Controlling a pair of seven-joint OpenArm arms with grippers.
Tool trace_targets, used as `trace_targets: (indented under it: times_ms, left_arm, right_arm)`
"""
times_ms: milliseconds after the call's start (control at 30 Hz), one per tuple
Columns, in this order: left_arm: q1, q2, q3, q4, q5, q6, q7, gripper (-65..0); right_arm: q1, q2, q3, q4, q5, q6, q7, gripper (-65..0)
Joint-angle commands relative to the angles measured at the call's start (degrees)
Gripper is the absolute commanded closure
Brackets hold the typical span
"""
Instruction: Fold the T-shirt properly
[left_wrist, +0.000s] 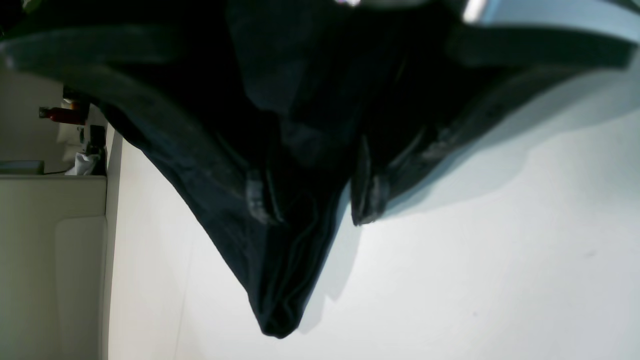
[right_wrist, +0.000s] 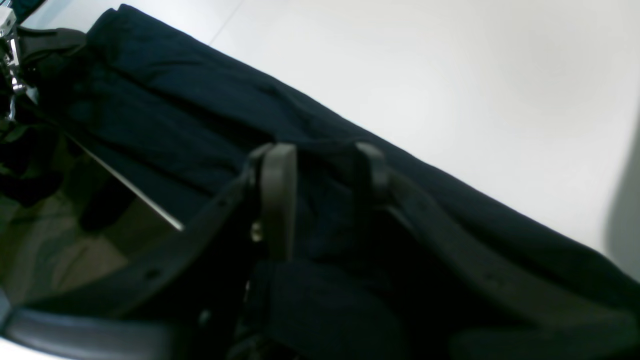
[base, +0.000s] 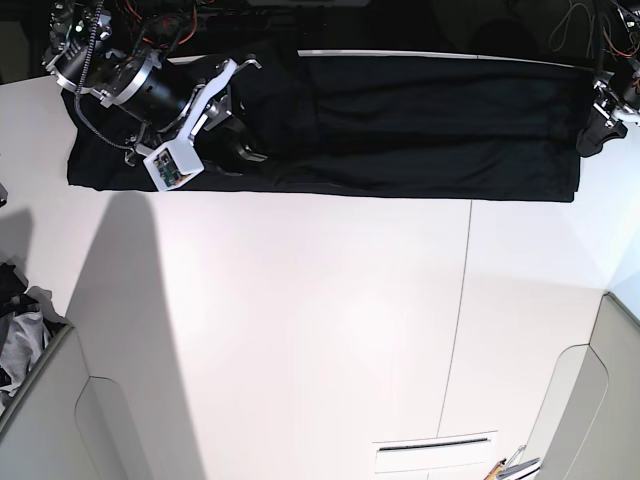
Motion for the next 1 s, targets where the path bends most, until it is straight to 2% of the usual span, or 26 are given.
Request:
trace_targets:
  times_ms: [0,467,567,800,967]
  left_arm:
    - [0.31,-0.02,0.42,-0.07,0.83,0.64,2.05,-25.8]
    - [0.33,-0.02,0.42,8.02,7.93,0.64,2.03,-25.9]
    - [0.31,-0.17,0.35,8.94,7.80,0.64,2.01,-33.3]
    - [0.31,-0.81,0.09,8.94,6.47,0.64,1.97,-34.9]
    - [0.50,-0.79,-1.11,8.94,-2.12,0.64,3.56,-34.9]
  right_arm:
    - [0.13,0.15,0.07,1.03,1.09,0.00,1.79,-19.7]
    - [0.13,0.15,0.07,1.03,1.09,0.00,1.97,-19.7]
    - [0.13,0.15,0.07,1.03,1.09,0.00,1.99,-19.7]
    - [0.13,0.15,0.07,1.03,1.09,0.00,1.99,-19.7]
    - [0.13,0.13,0.07,1.03,1.09,0.00,1.97,-19.7]
